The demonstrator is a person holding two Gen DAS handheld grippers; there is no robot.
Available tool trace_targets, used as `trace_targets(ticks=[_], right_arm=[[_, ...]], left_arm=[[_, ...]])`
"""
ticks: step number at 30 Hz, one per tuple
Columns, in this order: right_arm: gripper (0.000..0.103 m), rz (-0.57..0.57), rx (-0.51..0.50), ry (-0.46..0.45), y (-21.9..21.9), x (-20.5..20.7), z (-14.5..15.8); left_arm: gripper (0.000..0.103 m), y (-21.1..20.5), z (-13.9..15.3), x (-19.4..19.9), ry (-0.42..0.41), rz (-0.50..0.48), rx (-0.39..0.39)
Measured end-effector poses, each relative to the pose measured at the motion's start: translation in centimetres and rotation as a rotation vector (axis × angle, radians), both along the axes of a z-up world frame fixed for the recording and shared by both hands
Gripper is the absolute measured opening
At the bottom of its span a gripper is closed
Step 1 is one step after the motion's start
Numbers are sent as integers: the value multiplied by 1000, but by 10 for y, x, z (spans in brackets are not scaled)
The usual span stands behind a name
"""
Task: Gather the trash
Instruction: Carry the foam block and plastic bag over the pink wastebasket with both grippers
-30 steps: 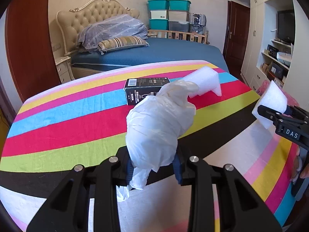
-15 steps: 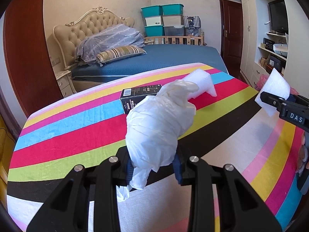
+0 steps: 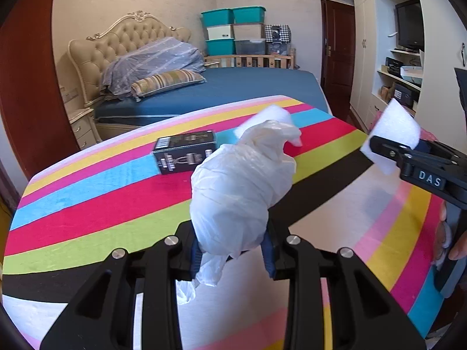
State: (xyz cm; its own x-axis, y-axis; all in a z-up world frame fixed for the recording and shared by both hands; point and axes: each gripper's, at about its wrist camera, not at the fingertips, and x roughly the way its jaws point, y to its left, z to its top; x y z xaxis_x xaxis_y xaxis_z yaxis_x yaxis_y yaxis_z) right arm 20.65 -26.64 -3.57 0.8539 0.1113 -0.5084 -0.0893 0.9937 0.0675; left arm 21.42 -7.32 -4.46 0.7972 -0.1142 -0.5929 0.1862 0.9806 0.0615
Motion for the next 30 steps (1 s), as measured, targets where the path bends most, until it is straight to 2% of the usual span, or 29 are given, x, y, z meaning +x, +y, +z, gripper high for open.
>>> trace_targets(ticks=[5, 10, 17, 30], right_arm=[[65, 12, 34, 23, -11, -3, 1], [65, 12, 37, 6, -32, -17, 14], [65, 9, -18, -15, -67, -37, 29], [65, -107, -44, -13, -154, -54, 34]], left_arm=[[32, -22, 1, 0, 9, -44, 7], [32, -46, 8, 0, 15, -100, -3], [32, -90, 13, -4, 43, -212, -17], [32, -179, 31, 3, 103, -420, -76]])
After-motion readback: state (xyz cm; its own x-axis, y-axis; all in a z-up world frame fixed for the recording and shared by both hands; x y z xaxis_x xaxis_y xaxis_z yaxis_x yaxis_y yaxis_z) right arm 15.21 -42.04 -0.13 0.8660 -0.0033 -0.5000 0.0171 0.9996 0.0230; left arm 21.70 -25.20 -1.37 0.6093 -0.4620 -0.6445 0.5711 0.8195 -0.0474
